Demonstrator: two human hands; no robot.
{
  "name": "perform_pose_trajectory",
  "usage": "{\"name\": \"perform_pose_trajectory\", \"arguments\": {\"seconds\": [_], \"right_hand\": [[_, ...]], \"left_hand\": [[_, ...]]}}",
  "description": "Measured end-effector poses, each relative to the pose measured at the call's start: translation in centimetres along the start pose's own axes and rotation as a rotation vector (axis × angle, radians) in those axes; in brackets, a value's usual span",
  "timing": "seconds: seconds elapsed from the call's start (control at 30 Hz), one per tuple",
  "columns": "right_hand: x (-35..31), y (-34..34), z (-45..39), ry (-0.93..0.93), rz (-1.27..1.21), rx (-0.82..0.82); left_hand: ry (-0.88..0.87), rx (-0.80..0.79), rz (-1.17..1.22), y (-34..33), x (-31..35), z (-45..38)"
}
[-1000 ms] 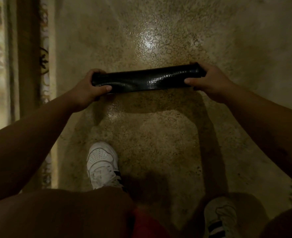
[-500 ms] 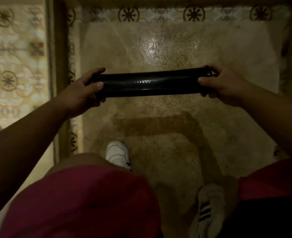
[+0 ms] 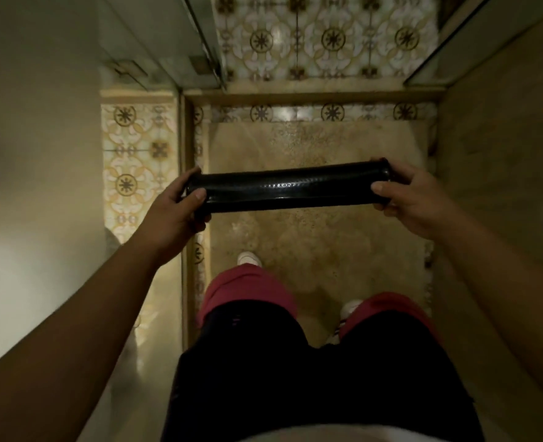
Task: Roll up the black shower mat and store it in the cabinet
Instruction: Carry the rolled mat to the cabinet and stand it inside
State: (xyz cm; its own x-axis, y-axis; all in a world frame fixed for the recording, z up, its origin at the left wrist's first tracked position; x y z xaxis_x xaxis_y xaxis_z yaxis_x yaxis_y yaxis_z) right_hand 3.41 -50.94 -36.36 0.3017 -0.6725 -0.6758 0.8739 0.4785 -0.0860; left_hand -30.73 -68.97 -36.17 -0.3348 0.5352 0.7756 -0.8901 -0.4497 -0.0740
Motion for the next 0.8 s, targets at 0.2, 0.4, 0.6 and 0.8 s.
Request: {"name": "perform_pose_trajectory", "arguments": {"seconds": [0.2,0.4,0.6,0.8], "right_hand": [[-8.6,-1.6,9.4,0.004,-0.041,0.064],[-11.6,-1.7,12.7,0.053,-0.074,0.213],[-15.8,0.6,10.0,0.071,0.094,0.257],[-23.8,4.5,3.2,0.12,0.159,0.166]], "left_hand": [[0.012,-0.112,0.067,-0.8,10.2,6.8],[-0.086,-0.158,-0.028,-1.7,17.4,6.3],[-0.107,-0.141,-0.141,-3.5,20.2,2.8],[-0.128,-0.026,-0.12,-6.6,24.7,-2.3]]}}
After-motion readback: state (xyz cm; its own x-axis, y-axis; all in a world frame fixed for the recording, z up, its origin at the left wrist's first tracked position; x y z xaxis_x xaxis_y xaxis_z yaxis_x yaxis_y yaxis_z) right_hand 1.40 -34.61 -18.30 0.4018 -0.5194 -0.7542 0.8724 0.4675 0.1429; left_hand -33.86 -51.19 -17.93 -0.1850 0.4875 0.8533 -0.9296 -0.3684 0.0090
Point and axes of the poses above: each hand's wrist, its own z-axis away from the middle knuckle, its own y-axis out of the back of the hand, x = y × z, the point moved 8 cm from there along -z, towards the middle knuckle, and after that the axes turned 5 degrees about -y, right-handed, at the moved point
